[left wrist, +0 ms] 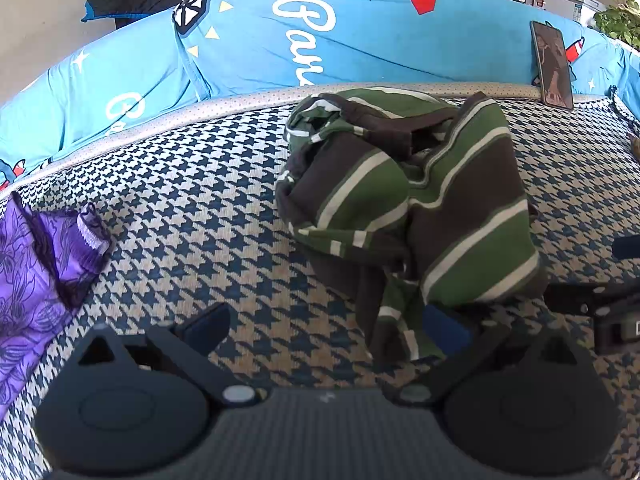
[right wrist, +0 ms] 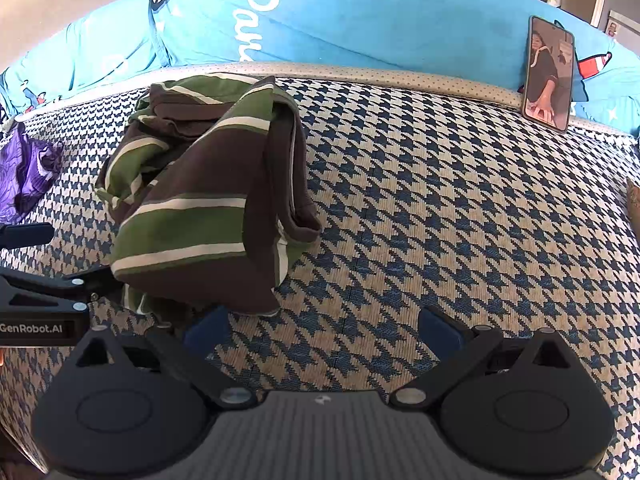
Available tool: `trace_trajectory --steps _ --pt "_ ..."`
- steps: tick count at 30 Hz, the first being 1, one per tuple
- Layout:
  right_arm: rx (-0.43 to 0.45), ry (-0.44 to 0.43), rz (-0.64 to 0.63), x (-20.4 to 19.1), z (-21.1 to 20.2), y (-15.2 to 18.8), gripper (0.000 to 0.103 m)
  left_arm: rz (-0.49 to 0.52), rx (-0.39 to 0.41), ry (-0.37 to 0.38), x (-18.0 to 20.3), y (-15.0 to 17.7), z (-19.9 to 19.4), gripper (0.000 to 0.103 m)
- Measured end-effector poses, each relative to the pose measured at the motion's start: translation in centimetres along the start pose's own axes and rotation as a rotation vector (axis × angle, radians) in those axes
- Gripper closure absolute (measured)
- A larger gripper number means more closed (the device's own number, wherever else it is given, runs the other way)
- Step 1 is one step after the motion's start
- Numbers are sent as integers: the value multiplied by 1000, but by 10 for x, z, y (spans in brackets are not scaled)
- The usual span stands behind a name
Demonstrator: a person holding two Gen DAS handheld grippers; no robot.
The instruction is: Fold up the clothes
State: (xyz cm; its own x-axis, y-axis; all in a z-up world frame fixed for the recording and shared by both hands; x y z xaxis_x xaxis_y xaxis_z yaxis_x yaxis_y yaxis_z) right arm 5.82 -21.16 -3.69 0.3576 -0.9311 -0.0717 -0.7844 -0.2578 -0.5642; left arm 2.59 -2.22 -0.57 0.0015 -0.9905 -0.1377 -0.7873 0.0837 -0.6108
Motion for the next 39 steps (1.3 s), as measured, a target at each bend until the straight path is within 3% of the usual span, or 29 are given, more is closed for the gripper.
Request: trace_trajectory --steps 16,21,39 --pt "15 7 2 1 -2 0 1 -2 4 -2 -1 0 -1 0" --pt "65 30 59 12 -7 -6 1 -10 12 -4 -4 -1 -2 0" --pt "68 61 113 21 -4 -9 1 -57 -1 -19 -18 -3 1 0"
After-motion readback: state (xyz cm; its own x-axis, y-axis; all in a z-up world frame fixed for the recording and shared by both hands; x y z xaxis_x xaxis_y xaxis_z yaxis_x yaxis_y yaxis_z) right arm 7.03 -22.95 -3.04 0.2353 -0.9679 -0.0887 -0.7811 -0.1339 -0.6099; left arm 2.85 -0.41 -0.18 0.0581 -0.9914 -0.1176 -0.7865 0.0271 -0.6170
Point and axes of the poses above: each gripper's, at about its wrist camera, not at the fingertips, and z roughly the way its jaws point, x to its right, y to its underside, the point moved 1 cm from there along z, roughly the way its jaws point, and after that the axes turned 5 degrees about -y, right-handed, at the moved point
